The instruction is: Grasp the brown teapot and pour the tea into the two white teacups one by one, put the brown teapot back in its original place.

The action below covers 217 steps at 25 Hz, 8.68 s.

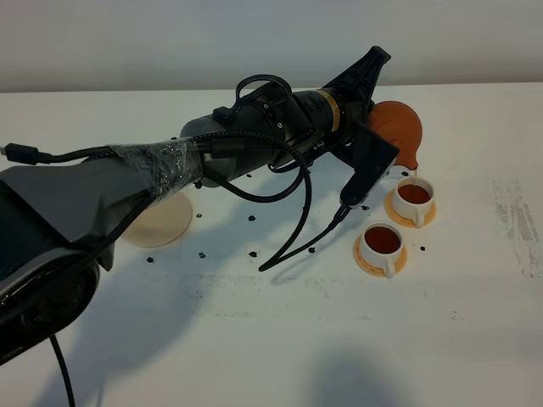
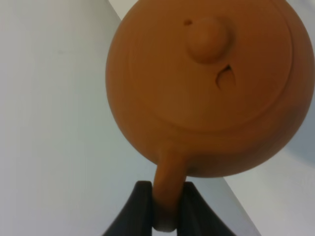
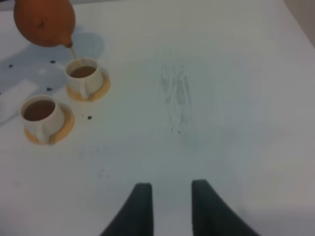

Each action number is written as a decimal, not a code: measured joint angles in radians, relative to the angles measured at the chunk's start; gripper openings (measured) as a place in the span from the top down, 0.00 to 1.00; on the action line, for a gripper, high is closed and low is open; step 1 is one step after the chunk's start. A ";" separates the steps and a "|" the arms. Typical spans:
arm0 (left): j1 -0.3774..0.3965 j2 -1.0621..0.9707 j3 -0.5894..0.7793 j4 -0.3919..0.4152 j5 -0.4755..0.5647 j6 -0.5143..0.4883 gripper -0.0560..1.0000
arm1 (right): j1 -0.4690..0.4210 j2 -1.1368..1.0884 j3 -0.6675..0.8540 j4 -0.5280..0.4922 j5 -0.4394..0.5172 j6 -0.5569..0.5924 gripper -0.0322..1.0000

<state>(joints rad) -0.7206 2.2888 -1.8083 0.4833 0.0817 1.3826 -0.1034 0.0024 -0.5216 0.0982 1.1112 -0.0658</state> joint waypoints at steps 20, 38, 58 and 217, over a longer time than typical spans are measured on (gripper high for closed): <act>0.000 0.049 0.000 0.045 -0.046 0.000 0.86 | 0.000 0.000 0.000 0.000 0.000 0.000 0.76; 0.000 0.049 0.000 0.097 -0.082 0.000 0.86 | 0.000 0.000 0.000 0.000 0.000 0.000 0.76; 0.015 0.049 0.000 0.098 -0.116 0.024 0.86 | 0.000 0.000 0.000 0.000 0.000 0.000 0.76; 0.476 -0.454 0.778 -0.399 0.343 -1.315 0.53 | 0.000 0.000 0.000 0.000 0.000 0.000 0.76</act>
<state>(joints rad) -0.2442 1.8350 -1.0300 0.0841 0.4247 0.0681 -0.1034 0.0024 -0.5216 0.0982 1.1112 -0.0658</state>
